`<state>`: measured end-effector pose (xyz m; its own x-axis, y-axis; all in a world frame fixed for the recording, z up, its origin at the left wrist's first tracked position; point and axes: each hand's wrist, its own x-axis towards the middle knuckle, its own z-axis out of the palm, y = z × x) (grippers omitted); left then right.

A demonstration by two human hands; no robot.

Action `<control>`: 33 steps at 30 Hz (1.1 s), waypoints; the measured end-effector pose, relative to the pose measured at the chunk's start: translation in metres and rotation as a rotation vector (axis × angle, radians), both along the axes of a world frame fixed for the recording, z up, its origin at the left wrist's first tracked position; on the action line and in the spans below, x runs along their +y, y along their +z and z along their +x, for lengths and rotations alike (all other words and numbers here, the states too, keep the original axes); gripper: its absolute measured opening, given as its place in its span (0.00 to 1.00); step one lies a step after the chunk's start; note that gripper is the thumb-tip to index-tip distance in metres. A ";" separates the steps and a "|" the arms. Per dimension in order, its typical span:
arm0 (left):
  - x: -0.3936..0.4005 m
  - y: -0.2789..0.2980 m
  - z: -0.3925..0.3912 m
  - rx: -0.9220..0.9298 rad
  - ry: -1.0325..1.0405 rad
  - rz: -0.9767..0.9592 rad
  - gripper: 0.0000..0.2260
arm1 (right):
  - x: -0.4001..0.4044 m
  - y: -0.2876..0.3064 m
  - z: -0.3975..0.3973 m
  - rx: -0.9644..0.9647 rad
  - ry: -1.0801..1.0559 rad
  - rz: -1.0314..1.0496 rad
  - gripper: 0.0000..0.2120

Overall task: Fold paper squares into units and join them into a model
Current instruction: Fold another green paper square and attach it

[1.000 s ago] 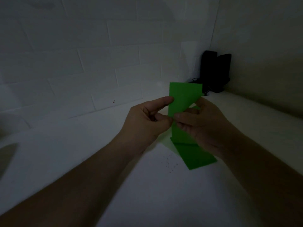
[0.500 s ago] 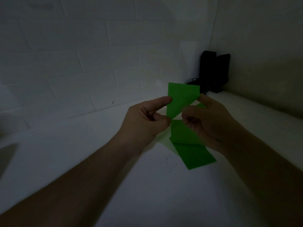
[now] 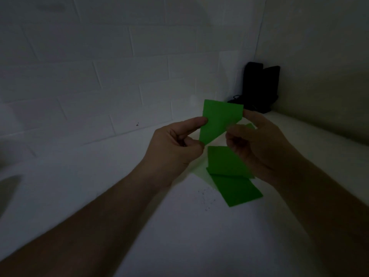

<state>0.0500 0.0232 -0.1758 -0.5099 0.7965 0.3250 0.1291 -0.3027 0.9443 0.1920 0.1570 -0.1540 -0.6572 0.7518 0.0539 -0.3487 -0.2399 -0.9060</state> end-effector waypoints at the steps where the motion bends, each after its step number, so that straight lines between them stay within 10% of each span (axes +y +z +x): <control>1: 0.000 0.000 0.000 -0.001 0.003 -0.003 0.23 | 0.000 0.000 0.000 0.002 -0.013 -0.010 0.31; 33: -0.001 0.006 -0.001 -0.063 -0.008 0.020 0.33 | -0.010 -0.005 -0.006 0.023 0.011 0.071 0.23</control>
